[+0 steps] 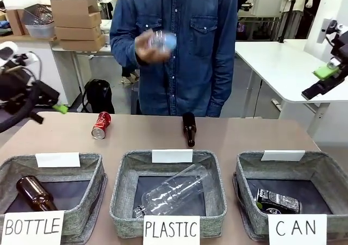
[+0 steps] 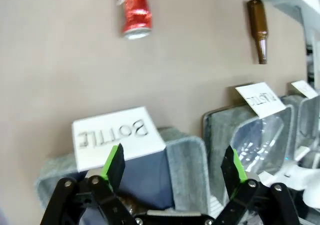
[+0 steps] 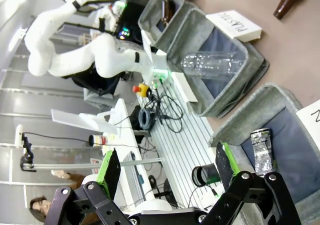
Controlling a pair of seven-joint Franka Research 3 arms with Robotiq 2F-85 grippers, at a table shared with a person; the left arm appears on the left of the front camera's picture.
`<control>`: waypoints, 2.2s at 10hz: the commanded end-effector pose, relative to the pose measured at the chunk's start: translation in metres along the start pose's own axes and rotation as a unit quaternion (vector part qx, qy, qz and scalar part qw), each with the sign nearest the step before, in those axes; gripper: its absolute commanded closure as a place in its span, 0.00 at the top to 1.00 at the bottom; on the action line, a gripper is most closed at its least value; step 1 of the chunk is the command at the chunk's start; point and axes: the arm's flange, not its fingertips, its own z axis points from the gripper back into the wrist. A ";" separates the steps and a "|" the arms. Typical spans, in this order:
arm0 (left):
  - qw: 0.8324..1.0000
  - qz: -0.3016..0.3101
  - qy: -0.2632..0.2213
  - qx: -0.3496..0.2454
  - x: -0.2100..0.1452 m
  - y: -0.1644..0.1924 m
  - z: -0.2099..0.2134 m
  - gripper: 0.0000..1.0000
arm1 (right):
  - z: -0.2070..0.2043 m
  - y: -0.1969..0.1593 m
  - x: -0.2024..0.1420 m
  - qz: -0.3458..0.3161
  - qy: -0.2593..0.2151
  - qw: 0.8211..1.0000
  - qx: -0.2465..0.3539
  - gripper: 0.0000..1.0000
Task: Sort the can waste into the basket.
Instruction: Pick up the can waste from the table and place it in the right Fabric basket.
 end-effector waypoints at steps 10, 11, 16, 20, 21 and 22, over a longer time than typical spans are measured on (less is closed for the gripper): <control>0.991 0.090 -0.073 -0.073 -0.028 0.070 0.070 1.00 | 0.003 0.000 -0.002 0.007 0.008 1.000 -0.001 1.00; 0.993 0.082 -0.054 -0.073 -0.018 0.069 0.063 1.00 | 0.003 0.000 -0.002 0.007 0.008 1.000 -0.001 1.00; 0.993 0.095 -0.047 -0.060 -0.025 0.074 0.078 1.00 | 0.003 0.000 -0.002 0.007 0.008 1.000 -0.001 1.00; 0.995 0.090 -0.024 -0.041 -0.008 0.067 0.051 1.00 | 0.003 0.000 -0.002 0.007 0.008 1.000 -0.001 1.00; 0.996 0.090 0.009 -0.025 0.017 0.063 0.027 1.00 | 0.003 0.000 -0.002 0.007 0.008 1.000 -0.001 1.00; 0.995 0.069 0.064 -0.018 0.043 0.059 -0.002 1.00 | 0.003 0.000 -0.002 0.007 0.008 1.000 -0.001 1.00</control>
